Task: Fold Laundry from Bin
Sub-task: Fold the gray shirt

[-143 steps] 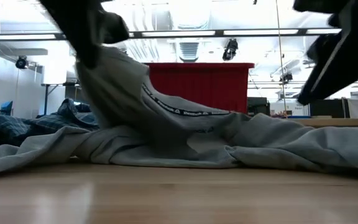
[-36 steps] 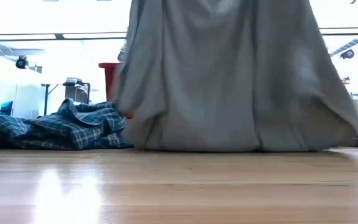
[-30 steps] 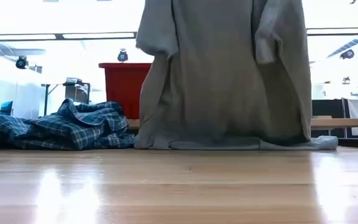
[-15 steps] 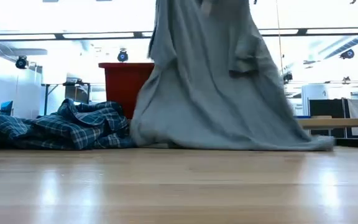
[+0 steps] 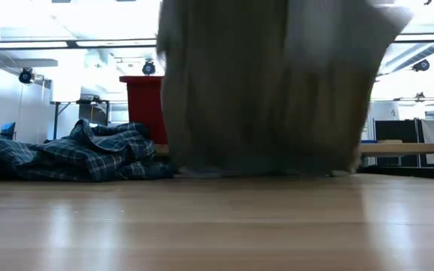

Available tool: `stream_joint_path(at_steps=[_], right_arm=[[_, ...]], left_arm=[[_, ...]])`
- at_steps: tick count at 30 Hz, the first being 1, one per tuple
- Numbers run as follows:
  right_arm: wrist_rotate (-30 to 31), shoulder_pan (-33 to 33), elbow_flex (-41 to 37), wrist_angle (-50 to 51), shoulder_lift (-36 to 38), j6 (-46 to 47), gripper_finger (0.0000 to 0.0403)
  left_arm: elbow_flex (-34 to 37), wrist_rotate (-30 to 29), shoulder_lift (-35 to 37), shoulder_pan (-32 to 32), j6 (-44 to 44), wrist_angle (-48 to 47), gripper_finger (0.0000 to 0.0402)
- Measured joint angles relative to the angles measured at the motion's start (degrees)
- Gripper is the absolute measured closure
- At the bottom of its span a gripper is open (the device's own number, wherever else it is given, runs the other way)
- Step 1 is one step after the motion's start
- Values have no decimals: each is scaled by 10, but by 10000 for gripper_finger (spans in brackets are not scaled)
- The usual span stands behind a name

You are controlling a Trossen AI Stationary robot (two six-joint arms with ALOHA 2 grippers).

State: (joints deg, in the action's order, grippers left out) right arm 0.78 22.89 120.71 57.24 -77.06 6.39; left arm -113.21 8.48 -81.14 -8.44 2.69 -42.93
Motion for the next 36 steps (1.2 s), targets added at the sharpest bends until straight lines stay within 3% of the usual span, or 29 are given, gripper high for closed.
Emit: stream_joint_path(at_steps=[2,4,7,9,15,20,22,24,27,29,33,36], right_arm=[[-28,68,8,-63,3,-13,394],[-9,120,11,-104,7,-39,394],[125,169,12,-81,7,-61,394],[240,180,8,-25,2,-53,394],[548,140,-23,201,-26,59,394],[681,36,-55,326,-39,118,394],[727,-17,-67,307,-36,39,394],[770,-77,-67,251,-36,-86,394],[780,-164,-44,88,-35,-333,394],[743,-202,-27,-57,-31,-485,394],[694,-209,8,-317,-27,-692,394],[660,-172,34,-364,-25,-722,394]], left_arm=[[-5,-4,7,-83,-16,39,401],[-12,-53,3,-162,-19,67,401],[-21,-235,-12,-248,-21,56,401],[-22,-342,-18,-264,-54,17,401],[25,-501,-36,-196,-183,-106,401],[71,-540,-31,-33,-154,-109,401],[86,-524,-33,48,-86,-73,401],[85,-461,-34,127,-1,-2,401],[24,-297,-35,231,81,91,401],[-34,-178,-37,283,99,137,401],[-148,-20,-62,339,111,94,401],[-218,16,-86,339,125,-3,401]])
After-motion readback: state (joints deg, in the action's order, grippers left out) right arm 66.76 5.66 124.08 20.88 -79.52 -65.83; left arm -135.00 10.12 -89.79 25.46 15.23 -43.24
